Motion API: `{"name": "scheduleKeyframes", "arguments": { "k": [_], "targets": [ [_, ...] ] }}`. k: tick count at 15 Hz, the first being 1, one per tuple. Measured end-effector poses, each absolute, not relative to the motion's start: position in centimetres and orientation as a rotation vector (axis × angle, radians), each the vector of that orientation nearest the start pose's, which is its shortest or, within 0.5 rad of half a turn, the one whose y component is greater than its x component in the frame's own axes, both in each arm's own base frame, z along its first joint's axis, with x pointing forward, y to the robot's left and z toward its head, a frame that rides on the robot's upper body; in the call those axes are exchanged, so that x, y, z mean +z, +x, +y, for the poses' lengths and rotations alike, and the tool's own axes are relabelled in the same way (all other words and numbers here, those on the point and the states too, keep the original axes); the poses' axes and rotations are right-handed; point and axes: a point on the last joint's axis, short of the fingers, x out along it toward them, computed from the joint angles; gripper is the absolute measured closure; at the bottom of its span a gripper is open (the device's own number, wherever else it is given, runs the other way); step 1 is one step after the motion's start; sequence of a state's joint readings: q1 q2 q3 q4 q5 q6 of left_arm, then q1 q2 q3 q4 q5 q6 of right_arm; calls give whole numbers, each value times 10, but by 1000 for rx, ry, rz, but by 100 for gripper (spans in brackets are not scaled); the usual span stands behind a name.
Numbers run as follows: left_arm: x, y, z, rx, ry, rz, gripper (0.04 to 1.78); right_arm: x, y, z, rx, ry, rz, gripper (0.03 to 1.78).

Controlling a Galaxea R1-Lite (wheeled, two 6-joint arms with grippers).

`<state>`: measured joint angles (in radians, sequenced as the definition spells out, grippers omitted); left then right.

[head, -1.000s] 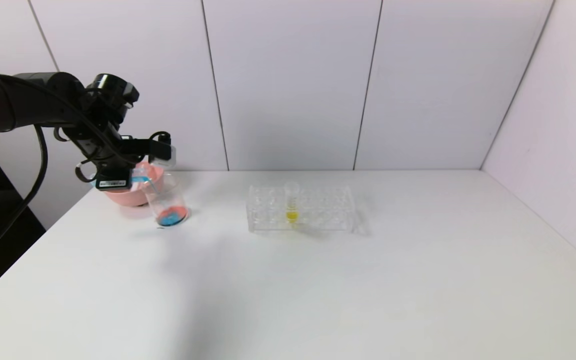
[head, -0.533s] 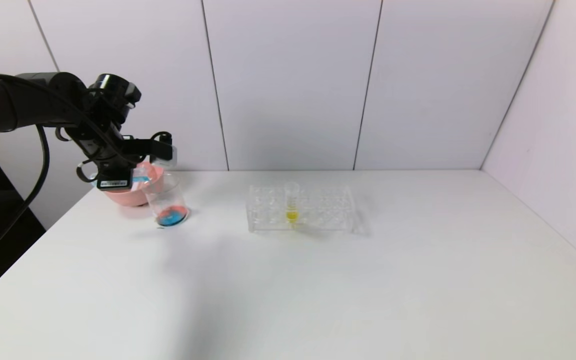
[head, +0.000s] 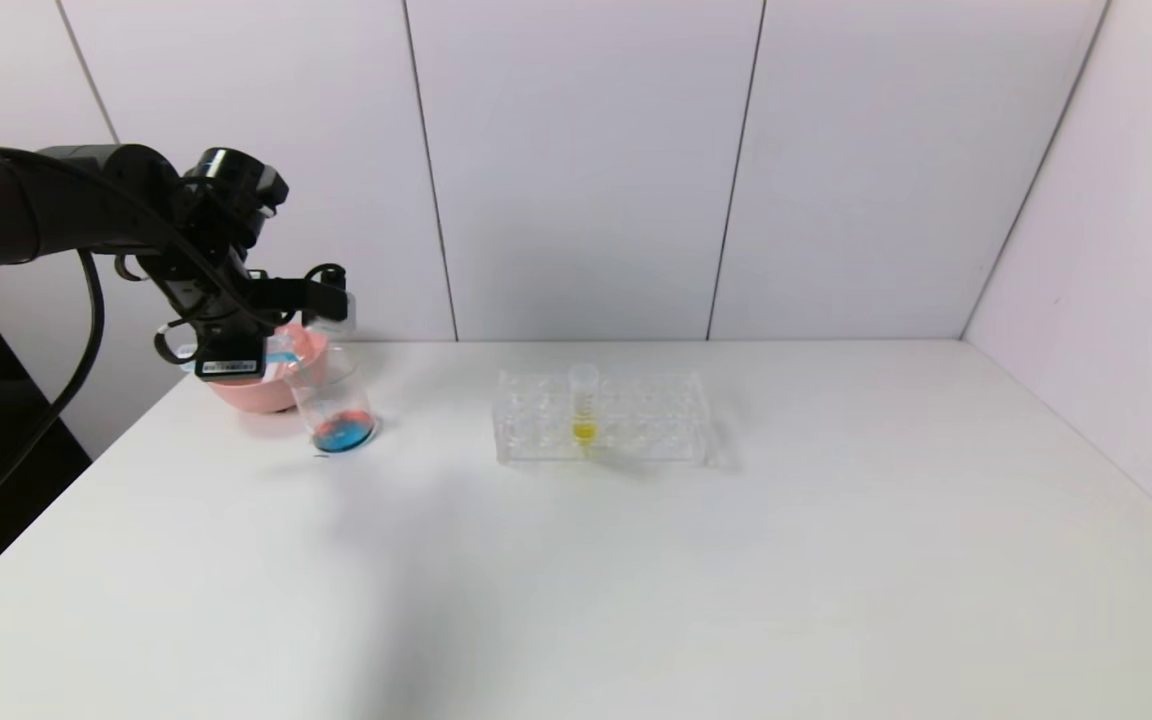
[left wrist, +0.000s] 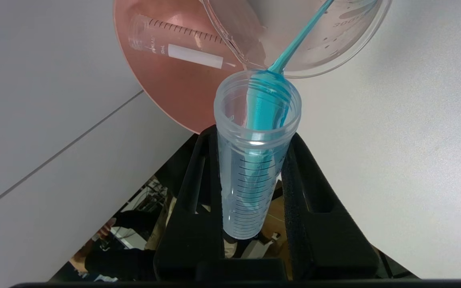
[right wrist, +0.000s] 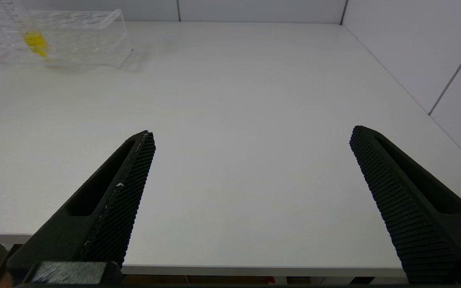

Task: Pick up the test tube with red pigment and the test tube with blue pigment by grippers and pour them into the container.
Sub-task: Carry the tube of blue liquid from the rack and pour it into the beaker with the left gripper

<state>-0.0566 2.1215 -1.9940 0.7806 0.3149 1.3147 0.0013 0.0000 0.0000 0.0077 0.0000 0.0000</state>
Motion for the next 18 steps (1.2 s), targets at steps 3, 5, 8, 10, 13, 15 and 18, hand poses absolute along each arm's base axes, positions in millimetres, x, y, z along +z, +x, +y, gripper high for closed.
{"name": "scheduleKeyframes", "arguments": {
  "k": [3,5,8,10,13,15,18],
  "targets": [
    [229,402,-19,-371,1392,943,138,75,-23,0,1,0,8,4],
    [229,402,-20,-368,1395,943,138,75,-23,0,1,0,8,4],
    [229,402,-20,-363,1395,945,138,75,-23,0,1,0,8,4],
    [229,402,-21,-350,1401,952,138,75,-23,0,1,0,8,4],
    [230,401,-24,-333,1414,960,138,75,-23,0,1,0,8,4],
    [230,401,-25,-328,1418,964,138,75,-23,0,1,0,8,4],
    [230,401,-26,-315,1422,971,138,75,-23,0,1,0,8,4]
  ]
}}
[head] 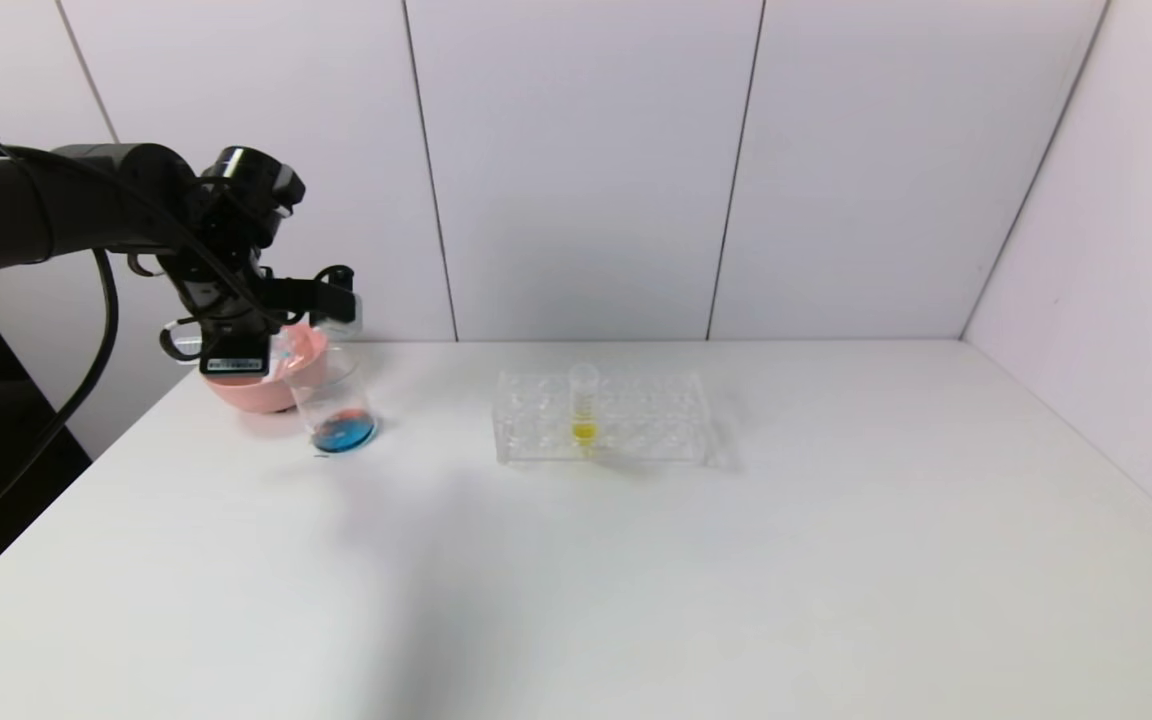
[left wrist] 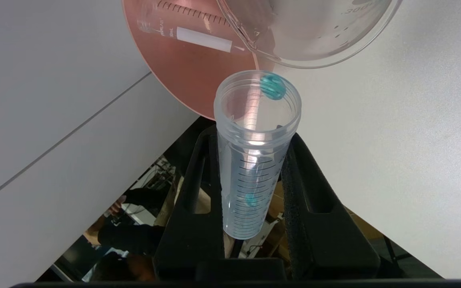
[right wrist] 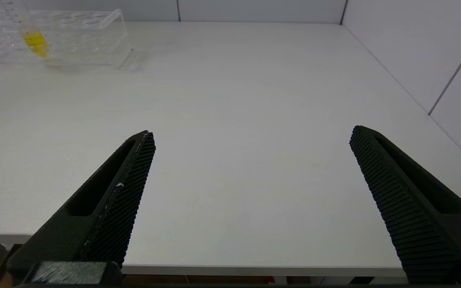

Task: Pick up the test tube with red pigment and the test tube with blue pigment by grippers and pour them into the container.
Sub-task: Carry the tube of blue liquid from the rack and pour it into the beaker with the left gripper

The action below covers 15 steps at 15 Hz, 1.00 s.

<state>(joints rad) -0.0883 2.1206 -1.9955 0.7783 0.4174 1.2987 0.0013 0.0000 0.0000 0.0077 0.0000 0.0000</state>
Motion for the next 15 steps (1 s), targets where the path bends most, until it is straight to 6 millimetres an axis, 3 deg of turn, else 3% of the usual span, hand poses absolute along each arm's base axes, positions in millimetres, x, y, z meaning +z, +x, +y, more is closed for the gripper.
{"name": "scheduleKeyframes", "arguments": {
  "k": [15],
  "targets": [
    [230,401,-32,-241,1469,1015,138,75,-23,0,1,0,8,4]
  ]
}}
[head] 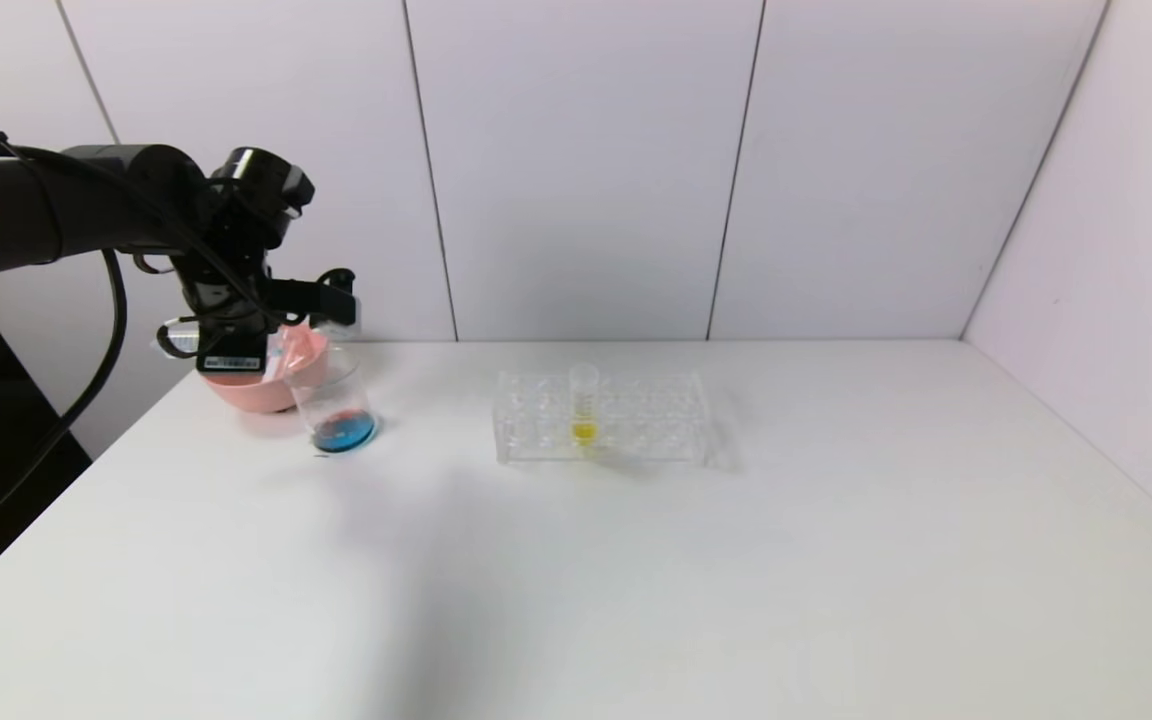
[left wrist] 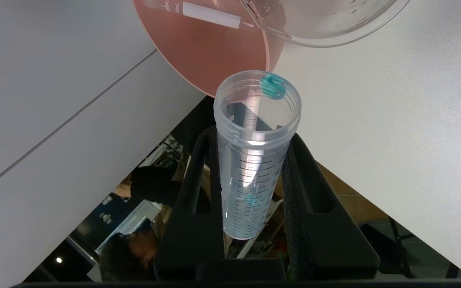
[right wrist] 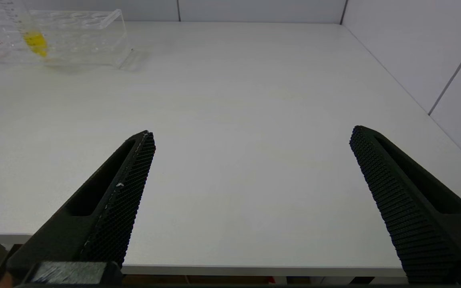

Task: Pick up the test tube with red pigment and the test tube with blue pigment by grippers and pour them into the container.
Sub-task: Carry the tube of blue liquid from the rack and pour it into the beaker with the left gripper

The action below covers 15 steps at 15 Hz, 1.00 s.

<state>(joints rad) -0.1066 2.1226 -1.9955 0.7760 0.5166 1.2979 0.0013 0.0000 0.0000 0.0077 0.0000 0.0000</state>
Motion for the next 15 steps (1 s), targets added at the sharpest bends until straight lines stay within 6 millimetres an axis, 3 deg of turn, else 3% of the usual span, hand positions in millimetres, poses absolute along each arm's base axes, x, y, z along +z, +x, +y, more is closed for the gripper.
{"name": "scheduleKeyframes", "arguments": {
  "k": [15],
  "targets": [
    [230,403,-39,-151,1585,1065,138,75,-23,0,1,0,8,4]
  ]
}}
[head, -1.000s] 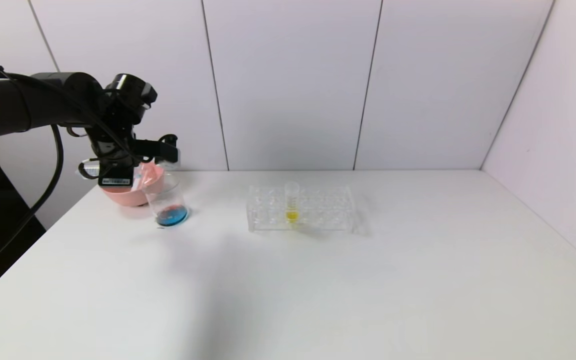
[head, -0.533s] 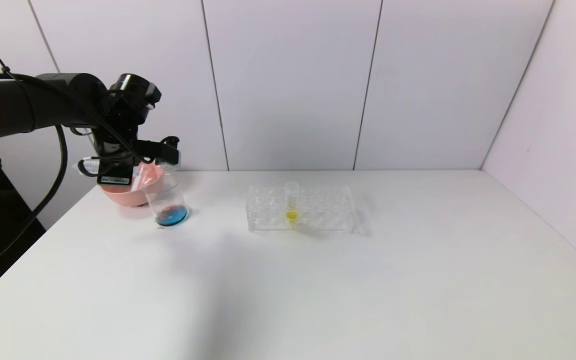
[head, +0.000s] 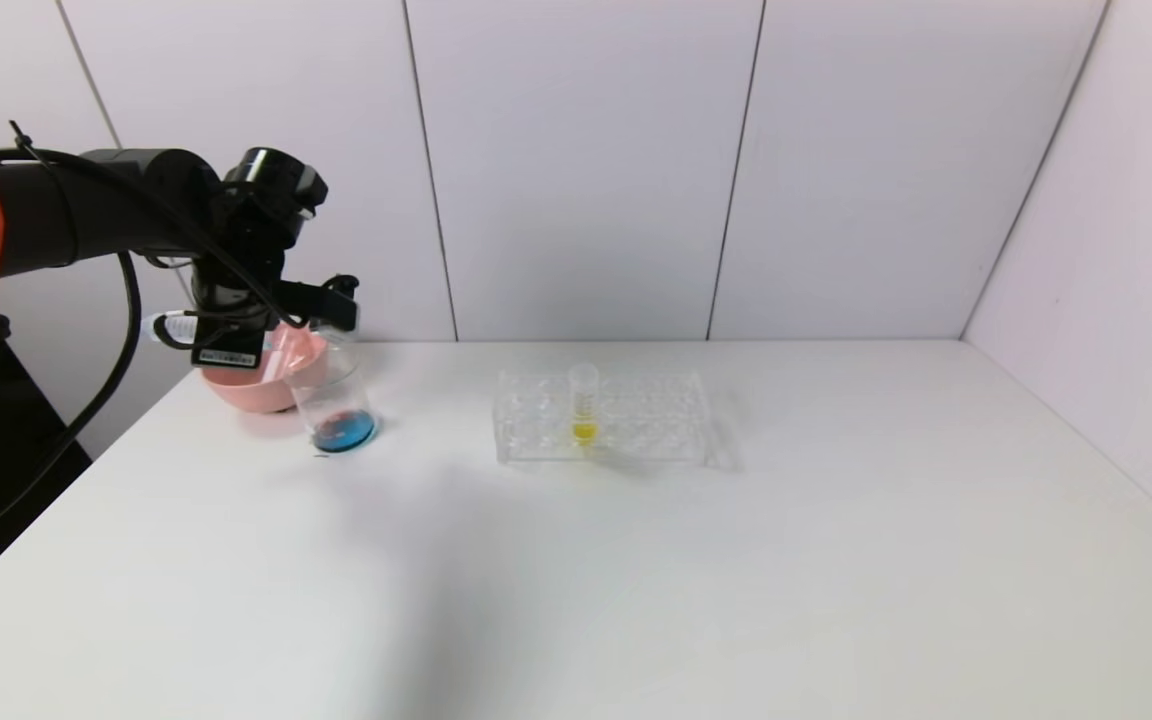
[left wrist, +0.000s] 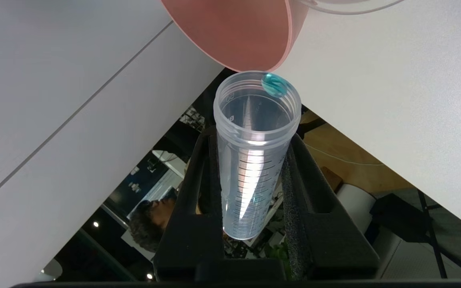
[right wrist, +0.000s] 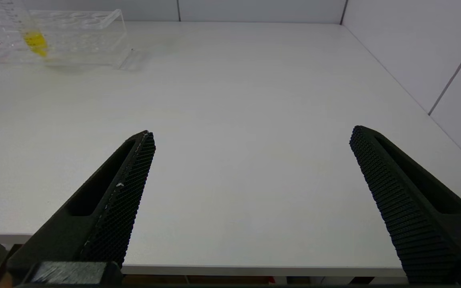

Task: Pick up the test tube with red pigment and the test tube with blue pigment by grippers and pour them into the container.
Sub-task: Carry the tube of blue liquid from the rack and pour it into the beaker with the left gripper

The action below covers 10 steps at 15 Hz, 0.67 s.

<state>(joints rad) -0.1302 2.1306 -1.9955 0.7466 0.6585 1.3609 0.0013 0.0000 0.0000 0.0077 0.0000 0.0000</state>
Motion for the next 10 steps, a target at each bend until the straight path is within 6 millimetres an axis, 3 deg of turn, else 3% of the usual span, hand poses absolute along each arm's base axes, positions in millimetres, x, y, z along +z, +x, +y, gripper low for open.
{"name": "scheduleKeyframes", "arguments": {
  "k": [10],
  "targets": [
    [229,405,-44,-131,1592,1059,138,75,-23,0,1,0,8,4]
  ]
}}
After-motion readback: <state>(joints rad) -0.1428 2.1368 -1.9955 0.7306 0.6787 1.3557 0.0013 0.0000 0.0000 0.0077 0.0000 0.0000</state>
